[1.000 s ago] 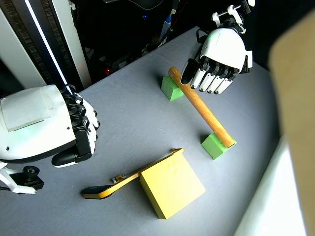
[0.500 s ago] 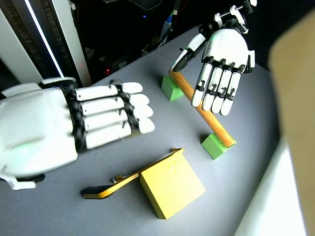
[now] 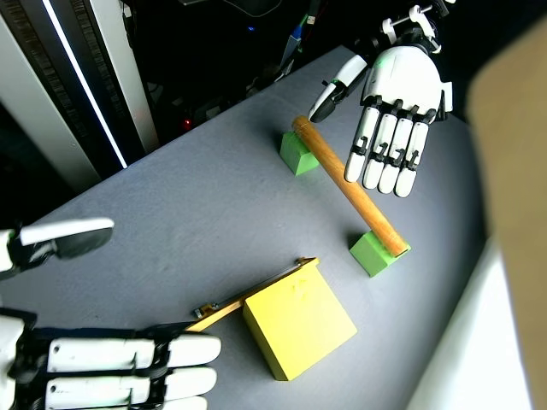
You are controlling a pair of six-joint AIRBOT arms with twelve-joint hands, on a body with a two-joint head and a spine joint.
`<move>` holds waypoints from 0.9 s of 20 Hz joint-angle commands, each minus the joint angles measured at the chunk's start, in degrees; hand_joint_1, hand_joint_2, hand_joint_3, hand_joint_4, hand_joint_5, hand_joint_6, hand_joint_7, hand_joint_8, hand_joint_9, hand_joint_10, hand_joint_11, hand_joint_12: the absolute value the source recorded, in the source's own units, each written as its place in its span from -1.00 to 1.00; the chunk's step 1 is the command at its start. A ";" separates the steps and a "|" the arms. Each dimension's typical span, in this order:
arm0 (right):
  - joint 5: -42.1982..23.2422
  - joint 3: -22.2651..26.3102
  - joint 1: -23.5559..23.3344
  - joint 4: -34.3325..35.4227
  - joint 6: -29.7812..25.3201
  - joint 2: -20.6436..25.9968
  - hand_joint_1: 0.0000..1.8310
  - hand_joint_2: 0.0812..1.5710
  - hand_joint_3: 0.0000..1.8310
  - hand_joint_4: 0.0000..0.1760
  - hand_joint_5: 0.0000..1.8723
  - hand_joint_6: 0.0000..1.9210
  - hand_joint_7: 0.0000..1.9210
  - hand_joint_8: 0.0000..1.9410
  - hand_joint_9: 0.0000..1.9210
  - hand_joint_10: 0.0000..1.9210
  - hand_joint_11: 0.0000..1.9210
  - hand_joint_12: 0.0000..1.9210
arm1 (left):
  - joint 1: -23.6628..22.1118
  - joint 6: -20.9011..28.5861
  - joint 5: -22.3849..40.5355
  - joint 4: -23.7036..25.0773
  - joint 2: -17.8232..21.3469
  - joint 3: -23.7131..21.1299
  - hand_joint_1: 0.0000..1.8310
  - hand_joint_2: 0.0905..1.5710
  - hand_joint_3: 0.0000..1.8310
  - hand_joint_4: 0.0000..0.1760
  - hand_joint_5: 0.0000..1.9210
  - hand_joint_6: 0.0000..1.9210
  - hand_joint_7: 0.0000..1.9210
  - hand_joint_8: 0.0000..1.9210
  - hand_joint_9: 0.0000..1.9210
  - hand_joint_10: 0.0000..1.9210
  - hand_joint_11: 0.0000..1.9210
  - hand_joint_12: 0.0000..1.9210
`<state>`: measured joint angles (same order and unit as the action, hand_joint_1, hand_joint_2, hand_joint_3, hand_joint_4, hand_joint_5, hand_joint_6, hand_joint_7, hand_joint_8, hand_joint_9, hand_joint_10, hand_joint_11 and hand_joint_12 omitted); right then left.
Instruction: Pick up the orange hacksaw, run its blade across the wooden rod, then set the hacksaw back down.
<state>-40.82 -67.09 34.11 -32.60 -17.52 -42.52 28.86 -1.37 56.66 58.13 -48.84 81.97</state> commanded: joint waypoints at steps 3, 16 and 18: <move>-11.72 -0.11 6.11 5.99 -6.59 2.55 -0.41 0.30 -1.00 -1.00 -0.92 -1.00 -0.92 -1.00 -0.89 -1.00 -1.00 -0.40 | -1.73 0.94 4.61 0.53 0.98 0.70 -1.00 0.54 -0.99 -1.00 -0.99 -1.00 -0.97 -0.99 -0.96 -0.99 -0.99 -0.99; -16.84 -3.06 24.36 23.27 -14.40 -1.61 0.06 0.33 -1.00 -1.00 -0.96 -1.00 -0.99 -1.00 -0.94 -1.00 -1.00 -0.64 | -6.24 9.14 12.26 17.45 10.71 -6.16 -0.97 0.52 -1.00 -1.00 -0.98 -0.99 -0.96 -0.99 -0.96 -0.99 -0.94 -0.94; -16.48 -4.67 24.53 23.43 -15.42 -3.23 0.10 0.28 -1.00 -1.00 -0.94 -1.00 -0.97 -1.00 -0.92 -0.99 -1.00 -0.50 | -7.10 9.36 10.96 19.07 13.14 -8.71 -1.00 0.53 -1.00 -1.00 -1.00 -1.00 -0.99 -1.00 -0.99 -1.00 -0.98 -0.95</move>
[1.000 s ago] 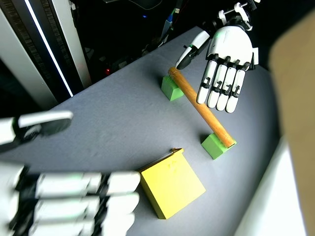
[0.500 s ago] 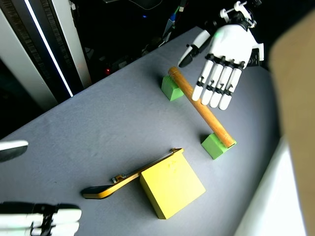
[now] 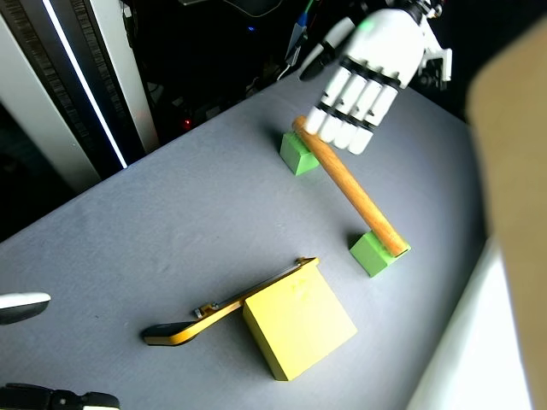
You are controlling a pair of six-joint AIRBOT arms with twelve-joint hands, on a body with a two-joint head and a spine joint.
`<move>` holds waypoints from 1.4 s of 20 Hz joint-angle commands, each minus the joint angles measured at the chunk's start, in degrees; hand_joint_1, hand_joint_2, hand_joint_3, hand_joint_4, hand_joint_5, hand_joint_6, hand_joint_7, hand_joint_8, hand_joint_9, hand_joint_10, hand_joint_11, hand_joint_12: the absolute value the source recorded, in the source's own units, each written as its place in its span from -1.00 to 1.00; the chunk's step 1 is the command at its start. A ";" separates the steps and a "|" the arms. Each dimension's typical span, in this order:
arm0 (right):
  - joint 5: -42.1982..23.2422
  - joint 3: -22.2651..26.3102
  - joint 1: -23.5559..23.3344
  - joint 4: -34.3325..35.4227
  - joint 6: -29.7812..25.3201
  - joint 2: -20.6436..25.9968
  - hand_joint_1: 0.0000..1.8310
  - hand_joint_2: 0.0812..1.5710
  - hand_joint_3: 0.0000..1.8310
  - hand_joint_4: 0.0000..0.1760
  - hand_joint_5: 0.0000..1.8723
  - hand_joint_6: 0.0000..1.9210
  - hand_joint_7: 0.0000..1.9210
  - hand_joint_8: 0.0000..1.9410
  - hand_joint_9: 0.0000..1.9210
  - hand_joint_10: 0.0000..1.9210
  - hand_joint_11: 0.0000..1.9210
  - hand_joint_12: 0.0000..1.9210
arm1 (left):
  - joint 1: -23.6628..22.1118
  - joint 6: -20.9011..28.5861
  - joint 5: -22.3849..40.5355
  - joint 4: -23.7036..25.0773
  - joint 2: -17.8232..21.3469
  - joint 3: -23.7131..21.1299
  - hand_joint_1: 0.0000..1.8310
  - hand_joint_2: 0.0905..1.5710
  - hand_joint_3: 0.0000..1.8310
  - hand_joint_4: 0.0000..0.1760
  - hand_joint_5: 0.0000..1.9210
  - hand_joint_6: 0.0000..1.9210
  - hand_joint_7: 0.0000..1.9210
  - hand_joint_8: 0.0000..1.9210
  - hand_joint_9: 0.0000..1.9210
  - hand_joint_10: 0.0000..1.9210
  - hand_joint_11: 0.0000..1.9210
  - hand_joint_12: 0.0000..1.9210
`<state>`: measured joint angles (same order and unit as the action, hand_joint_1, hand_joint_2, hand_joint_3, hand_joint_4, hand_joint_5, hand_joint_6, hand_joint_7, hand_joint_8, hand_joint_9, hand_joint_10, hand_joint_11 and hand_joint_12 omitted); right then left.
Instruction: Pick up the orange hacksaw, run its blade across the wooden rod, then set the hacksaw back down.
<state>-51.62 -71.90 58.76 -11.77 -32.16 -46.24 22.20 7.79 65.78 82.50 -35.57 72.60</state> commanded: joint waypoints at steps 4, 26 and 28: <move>-9.61 -4.79 3.00 2.47 -1.51 -3.25 0.14 0.29 -1.00 -1.00 -0.93 -1.00 -0.98 -1.00 -0.93 -0.99 -1.00 -0.54 | -0.37 2.60 4.02 -3.25 4.40 -2.53 -1.00 0.54 -1.00 -1.00 -0.99 -1.00 -0.99 -1.00 -0.99 -1.00 -0.99 -0.94; -17.00 -30.35 -2.21 -17.46 -16.02 -19.69 0.13 0.28 -1.00 -1.00 -0.87 -1.00 -0.91 -1.00 -0.87 -0.99 -1.00 -0.42 | 2.81 2.74 3.35 14.57 3.50 -1.65 -0.99 0.56 -1.00 -1.00 -1.00 -1.00 -1.00 -1.00 -1.00 -1.00 -1.00 -1.00; -16.27 -32.08 -3.30 -17.62 -15.56 -21.40 0.12 0.29 -1.00 -1.00 -0.87 -1.00 -0.91 -1.00 -0.86 -0.99 -1.00 -0.41 | 2.87 2.74 2.51 14.61 3.37 -1.82 -0.99 0.56 -1.00 -1.00 -1.00 -1.00 -1.00 -1.00 -1.00 -1.00 -0.99 -1.00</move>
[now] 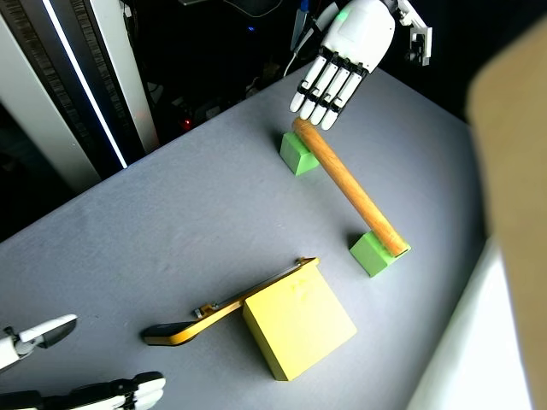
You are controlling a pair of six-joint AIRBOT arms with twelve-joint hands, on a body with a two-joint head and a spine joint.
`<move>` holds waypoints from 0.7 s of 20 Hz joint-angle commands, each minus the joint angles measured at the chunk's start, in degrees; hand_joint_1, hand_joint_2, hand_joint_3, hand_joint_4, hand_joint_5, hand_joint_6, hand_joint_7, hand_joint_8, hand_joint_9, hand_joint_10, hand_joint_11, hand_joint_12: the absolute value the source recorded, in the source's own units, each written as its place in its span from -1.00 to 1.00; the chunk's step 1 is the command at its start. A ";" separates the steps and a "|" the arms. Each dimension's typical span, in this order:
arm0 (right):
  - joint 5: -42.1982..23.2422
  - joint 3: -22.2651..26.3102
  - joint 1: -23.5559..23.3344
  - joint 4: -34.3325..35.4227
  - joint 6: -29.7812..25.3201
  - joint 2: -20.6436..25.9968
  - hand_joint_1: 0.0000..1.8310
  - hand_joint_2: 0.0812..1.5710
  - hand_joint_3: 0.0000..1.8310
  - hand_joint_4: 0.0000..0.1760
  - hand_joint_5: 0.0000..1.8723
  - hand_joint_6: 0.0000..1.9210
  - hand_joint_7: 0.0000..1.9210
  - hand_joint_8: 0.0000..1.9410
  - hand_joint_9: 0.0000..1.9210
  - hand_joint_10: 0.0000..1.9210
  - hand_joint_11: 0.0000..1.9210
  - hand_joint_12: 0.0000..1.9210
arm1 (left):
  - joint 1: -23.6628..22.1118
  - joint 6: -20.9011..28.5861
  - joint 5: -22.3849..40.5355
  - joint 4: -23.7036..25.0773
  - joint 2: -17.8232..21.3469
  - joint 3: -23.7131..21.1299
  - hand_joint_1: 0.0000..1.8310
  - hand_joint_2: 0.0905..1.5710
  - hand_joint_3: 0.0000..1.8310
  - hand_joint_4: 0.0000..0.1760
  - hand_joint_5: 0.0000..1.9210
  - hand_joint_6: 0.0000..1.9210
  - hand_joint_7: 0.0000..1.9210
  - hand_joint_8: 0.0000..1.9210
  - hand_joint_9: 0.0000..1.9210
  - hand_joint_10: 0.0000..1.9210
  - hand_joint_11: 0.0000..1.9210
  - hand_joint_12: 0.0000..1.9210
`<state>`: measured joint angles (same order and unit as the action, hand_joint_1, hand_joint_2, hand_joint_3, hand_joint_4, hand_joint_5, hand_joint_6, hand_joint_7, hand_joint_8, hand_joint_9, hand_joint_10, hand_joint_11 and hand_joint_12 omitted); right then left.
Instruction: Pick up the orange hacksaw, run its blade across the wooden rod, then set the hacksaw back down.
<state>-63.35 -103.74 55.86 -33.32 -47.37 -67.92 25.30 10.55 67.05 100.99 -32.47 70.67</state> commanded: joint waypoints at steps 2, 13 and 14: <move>-4.07 -1.12 -1.03 3.36 -0.28 -0.82 0.12 0.30 -1.00 -1.00 -0.86 -1.00 -0.89 -1.00 -0.85 -0.99 -1.00 -0.39 | 0.07 -0.02 0.38 -3.89 0.03 -0.09 -0.97 0.57 -1.00 -1.00 -1.00 -1.00 -1.00 -1.00 -1.00 -1.00 -1.00 -1.00; 0.36 -5.41 -9.57 -3.40 -0.01 -7.40 0.14 0.30 -1.00 -1.00 -0.85 -1.00 -0.90 -1.00 -0.86 -1.00 -1.00 -0.32 | 2.60 -0.01 -2.95 -1.64 -0.72 0.27 -0.98 0.58 -1.00 -1.00 -0.98 -0.99 -0.98 -0.99 -0.99 -1.00 -0.98 -0.99; 0.59 -6.16 -10.71 -5.20 -0.94 -8.03 0.14 0.30 -1.00 -1.00 -0.85 -1.00 -0.90 -1.00 -0.86 -1.00 -1.00 -0.32 | 2.93 -0.01 -3.36 -1.52 -0.73 0.38 -0.98 0.58 -1.00 -1.00 -0.98 -0.99 -0.98 -0.99 -0.99 -1.00 -0.98 -0.99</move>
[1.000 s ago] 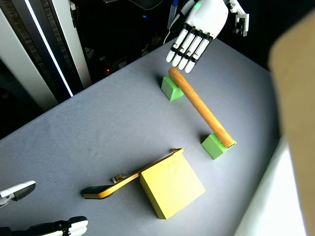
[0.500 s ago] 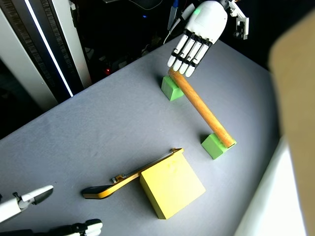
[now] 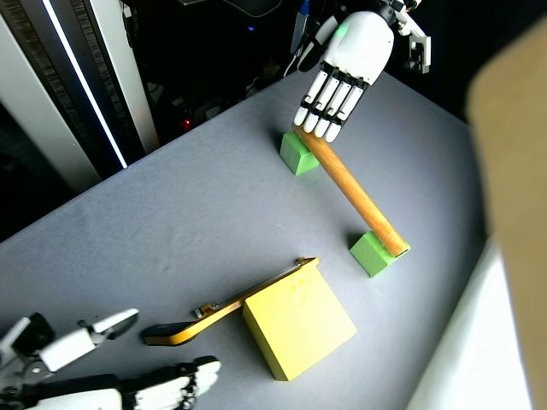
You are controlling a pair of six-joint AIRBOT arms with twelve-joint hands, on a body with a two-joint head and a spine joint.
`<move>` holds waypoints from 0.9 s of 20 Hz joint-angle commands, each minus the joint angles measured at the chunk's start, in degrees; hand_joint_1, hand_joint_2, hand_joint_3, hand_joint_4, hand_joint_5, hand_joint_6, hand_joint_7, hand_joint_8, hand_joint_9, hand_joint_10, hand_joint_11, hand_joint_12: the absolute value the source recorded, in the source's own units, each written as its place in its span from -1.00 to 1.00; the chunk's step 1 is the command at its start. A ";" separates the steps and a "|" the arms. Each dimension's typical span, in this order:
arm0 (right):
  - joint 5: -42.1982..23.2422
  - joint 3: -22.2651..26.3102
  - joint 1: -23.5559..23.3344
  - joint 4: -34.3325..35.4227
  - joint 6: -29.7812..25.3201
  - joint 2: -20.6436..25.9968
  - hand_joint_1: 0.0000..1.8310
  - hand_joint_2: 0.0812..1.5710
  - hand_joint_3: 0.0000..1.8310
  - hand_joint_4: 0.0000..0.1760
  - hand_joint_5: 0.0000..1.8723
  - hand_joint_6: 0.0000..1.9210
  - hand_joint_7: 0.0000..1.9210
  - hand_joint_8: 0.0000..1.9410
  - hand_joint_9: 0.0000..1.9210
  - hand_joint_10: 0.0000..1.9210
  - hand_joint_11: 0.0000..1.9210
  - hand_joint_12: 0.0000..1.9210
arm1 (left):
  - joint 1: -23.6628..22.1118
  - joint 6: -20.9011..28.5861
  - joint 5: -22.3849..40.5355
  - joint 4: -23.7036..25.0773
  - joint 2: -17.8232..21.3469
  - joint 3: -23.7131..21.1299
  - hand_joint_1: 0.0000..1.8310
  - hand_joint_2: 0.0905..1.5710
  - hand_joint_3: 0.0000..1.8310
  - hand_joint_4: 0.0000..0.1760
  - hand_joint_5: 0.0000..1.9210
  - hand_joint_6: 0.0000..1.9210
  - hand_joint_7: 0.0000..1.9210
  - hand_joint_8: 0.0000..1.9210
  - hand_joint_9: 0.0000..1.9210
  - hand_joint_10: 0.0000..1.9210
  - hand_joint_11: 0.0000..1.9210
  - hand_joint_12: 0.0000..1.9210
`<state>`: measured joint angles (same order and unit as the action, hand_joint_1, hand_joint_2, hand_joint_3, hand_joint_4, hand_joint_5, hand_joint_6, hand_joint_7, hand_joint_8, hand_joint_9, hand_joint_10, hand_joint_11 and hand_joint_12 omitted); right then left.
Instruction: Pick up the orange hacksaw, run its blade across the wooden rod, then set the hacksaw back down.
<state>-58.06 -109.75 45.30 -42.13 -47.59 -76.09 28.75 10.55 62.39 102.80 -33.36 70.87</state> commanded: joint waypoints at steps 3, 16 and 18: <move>-4.19 -0.16 -2.05 2.81 -0.71 -1.28 0.08 0.32 -1.00 -1.00 -0.86 -1.00 -0.89 -1.00 -0.85 -1.00 -1.00 -0.30 | -0.23 -0.01 0.62 -3.14 0.17 0.39 -0.97 0.58 -1.00 -1.00 -0.95 -0.99 -0.97 -0.99 -0.98 -0.99 -1.00 -1.00; 1.15 0.65 -6.41 1.45 -0.56 -4.00 0.12 0.31 -1.00 -1.00 -0.85 -1.00 -0.88 -1.00 -0.84 -1.00 -1.00 -0.29 | 0.28 -0.01 1.25 -2.70 0.21 0.49 -0.97 0.58 -1.00 -1.00 -0.96 -1.00 -0.95 -1.00 -0.97 -1.00 -1.00 -0.99; 2.06 0.96 -6.93 1.45 -0.06 -4.58 0.14 0.29 -1.00 -1.00 -0.83 -0.99 -0.86 -0.99 -0.83 -1.00 -1.00 -0.30 | 0.46 -0.01 1.45 -2.13 0.21 0.49 -0.97 0.58 -1.00 -1.00 -0.96 -1.00 -0.97 -1.00 -0.97 -1.00 -1.00 -0.99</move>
<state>-52.69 -109.21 39.40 -45.25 -47.31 -80.03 29.52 10.55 62.28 103.00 -33.34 71.05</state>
